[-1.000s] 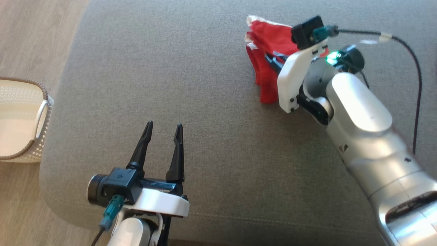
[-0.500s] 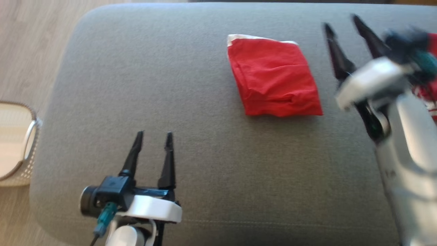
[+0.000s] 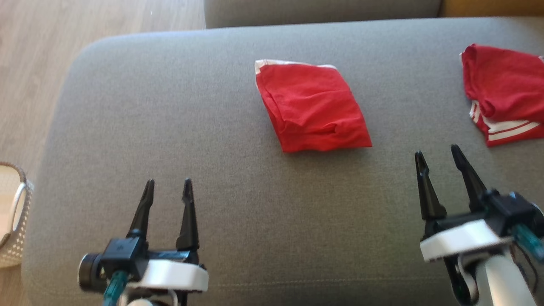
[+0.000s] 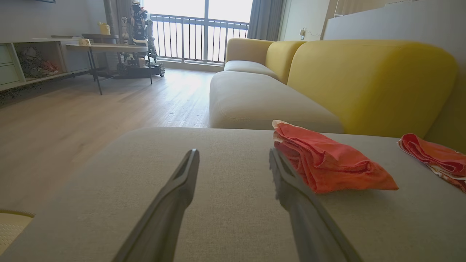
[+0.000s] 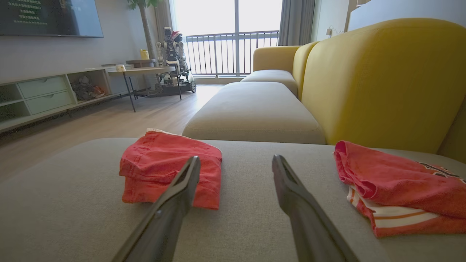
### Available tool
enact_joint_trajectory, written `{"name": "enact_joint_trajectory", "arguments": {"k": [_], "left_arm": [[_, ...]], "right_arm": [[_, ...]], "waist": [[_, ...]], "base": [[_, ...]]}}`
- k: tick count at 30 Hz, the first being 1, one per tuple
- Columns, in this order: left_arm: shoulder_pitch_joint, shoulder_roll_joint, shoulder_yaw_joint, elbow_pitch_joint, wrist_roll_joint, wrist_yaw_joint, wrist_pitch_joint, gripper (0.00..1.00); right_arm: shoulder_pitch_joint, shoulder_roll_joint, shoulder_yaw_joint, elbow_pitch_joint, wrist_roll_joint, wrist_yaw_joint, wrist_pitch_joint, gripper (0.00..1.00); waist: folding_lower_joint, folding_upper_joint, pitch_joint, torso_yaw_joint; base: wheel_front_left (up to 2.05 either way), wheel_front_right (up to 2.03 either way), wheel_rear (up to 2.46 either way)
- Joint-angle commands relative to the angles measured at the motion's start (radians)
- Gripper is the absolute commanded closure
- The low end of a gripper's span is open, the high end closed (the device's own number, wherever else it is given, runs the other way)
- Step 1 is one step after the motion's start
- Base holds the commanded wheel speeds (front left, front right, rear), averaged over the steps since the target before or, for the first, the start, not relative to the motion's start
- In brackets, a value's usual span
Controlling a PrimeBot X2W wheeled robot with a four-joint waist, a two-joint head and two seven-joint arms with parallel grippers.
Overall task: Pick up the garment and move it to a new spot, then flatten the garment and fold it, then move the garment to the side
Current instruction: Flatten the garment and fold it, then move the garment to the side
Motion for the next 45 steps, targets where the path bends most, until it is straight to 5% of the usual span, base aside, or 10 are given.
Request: {"name": "enact_joint_trajectory", "arguments": {"k": [1, 12, 34, 41, 45], "left_arm": [[-0.012, 0.004, 0.043, -0.045, 0.015, 0.008, -0.005, 0.00], [0.058, 0.004, 0.040, -0.052, 0.046, 0.012, -0.005, 0.00], [0.083, 0.004, 0.028, -0.033, 0.071, -0.006, -0.005, 0.00], [0.047, 0.004, 0.006, -0.037, 0.048, -0.006, -0.005, 0.00], [-0.008, 0.004, -0.018, -0.040, 0.031, -0.013, -0.005, 0.00]], "right_arm": [[0.000, 0.002, 0.021, -0.058, -0.008, 0.000, -0.010, 0.00], [0.137, 0.003, 0.041, -0.136, 0.030, 0.000, -0.010, 0.00], [0.156, 0.003, 0.062, -0.121, 0.057, 0.000, -0.010, 0.00], [0.037, 0.004, 0.095, -0.034, 0.225, 0.000, -0.010, 0.00], [-0.193, 0.004, 0.113, 0.148, 0.290, 0.000, 0.016, 0.00]], "waist": [[0.0000, 0.0000, -0.018, -0.005], [0.0000, 0.0000, -0.079, 0.005], [0.0000, 0.0000, -0.088, 0.031], [0.0000, 0.0000, -0.026, 0.062], [0.0000, 0.0000, 0.067, 0.090]], "base": [[0.00, 0.00, 0.00], [0.00, 0.00, 0.00], [0.00, 0.00, 0.00], [0.00, 0.00, 0.00], [0.00, 0.00, 0.00]]}}
